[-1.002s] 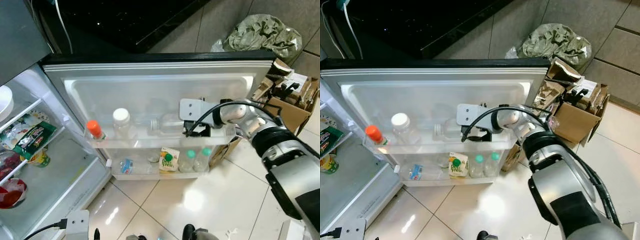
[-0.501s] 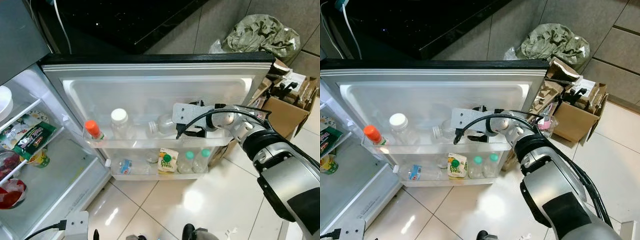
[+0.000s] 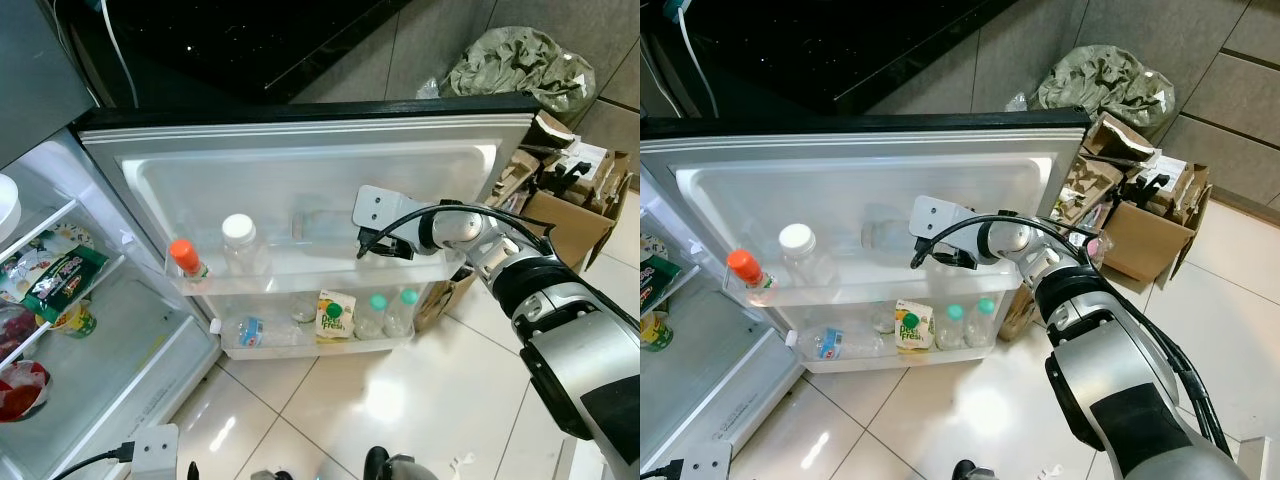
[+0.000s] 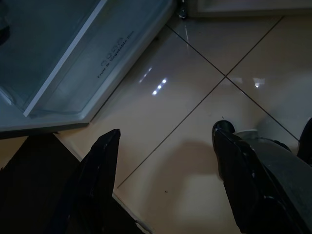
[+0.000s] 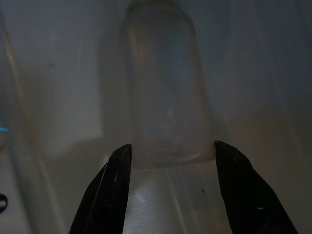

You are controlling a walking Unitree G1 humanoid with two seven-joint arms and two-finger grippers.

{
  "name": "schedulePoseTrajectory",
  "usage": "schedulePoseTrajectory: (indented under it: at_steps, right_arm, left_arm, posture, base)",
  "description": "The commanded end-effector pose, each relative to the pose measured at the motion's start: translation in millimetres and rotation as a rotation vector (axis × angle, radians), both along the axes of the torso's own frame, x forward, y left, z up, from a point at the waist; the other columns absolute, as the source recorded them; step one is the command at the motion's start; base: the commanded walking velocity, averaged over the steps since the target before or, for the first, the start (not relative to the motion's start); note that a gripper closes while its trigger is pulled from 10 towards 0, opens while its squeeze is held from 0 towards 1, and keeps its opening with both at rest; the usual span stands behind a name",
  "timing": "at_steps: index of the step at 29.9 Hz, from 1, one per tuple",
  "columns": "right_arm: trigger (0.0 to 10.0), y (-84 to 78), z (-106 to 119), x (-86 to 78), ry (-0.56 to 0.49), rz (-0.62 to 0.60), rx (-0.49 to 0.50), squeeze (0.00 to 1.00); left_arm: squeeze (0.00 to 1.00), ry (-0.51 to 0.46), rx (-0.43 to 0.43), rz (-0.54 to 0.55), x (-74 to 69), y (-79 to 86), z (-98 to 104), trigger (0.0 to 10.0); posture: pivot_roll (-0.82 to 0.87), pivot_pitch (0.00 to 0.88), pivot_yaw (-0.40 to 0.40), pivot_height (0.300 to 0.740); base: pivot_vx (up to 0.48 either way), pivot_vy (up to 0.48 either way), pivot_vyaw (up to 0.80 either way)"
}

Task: Restocking fridge

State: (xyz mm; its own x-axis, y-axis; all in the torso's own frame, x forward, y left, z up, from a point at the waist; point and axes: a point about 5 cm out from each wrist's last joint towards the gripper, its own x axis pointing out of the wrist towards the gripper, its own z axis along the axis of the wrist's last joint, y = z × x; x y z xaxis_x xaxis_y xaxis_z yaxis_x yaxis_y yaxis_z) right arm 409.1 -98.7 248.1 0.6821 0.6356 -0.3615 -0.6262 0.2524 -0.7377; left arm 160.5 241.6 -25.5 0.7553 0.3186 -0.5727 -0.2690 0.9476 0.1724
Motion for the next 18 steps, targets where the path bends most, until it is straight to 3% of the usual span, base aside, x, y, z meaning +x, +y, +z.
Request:
schedulePoseTrajectory:
  at_steps: [1, 7, 13, 14, 18]
  right_arm:
    - [10.0, 0.7, 1.9, -1.7, 0.002, 0.029, 0.039, 0.0]
    - [10.0, 12.0, 1.7, -3.3, 0.017, 0.064, 0.041, 0.0]
    - [10.0, 22.7, 2.1, -0.4, -0.041, 0.008, 0.038, 0.0]
    - [10.0, 24.3, -1.6, -0.5, -0.041, 0.004, 0.017, 1.0]
    - [10.0, 26.1, -8.1, -1.0, -0.035, -0.001, -0.019, 1.0]
  left_arm:
    - [0.0, 0.047, 0.006, 0.007, -11.2, 2.0, -7.6, 10.0]
    - [0.0, 0.047, 0.009, -0.001, -9.5, 2.6, -7.6, 10.0]
    - [0.0, 0.046, 0.013, 0.001, -9.0, 3.8, -7.2, 10.0]
    - [0.0, 0.045, 0.014, 0.003, -9.4, 4.2, -7.0, 10.0]
    - [0.0, 0.044, 0.015, 0.007, -10.3, 4.7, -6.7, 10.0]
  posture:
    - [-0.01, 0.294, -0.015, 0.71]
    - [-0.01, 0.293, -0.01, 0.71]
    - [0.0, 0.294, -0.01, 0.71]
    - [0.0, 0.295, -0.011, 0.71]
    - [0.01, 0.295, -0.011, 0.71]
  base:
    - [0.0, 0.0, 0.0]
    - [0.0, 0.0, 0.0]
    - [0.0, 0.0, 0.0]
    - [0.0, 0.0, 0.0]
    - [0.0, 0.0, 0.0]
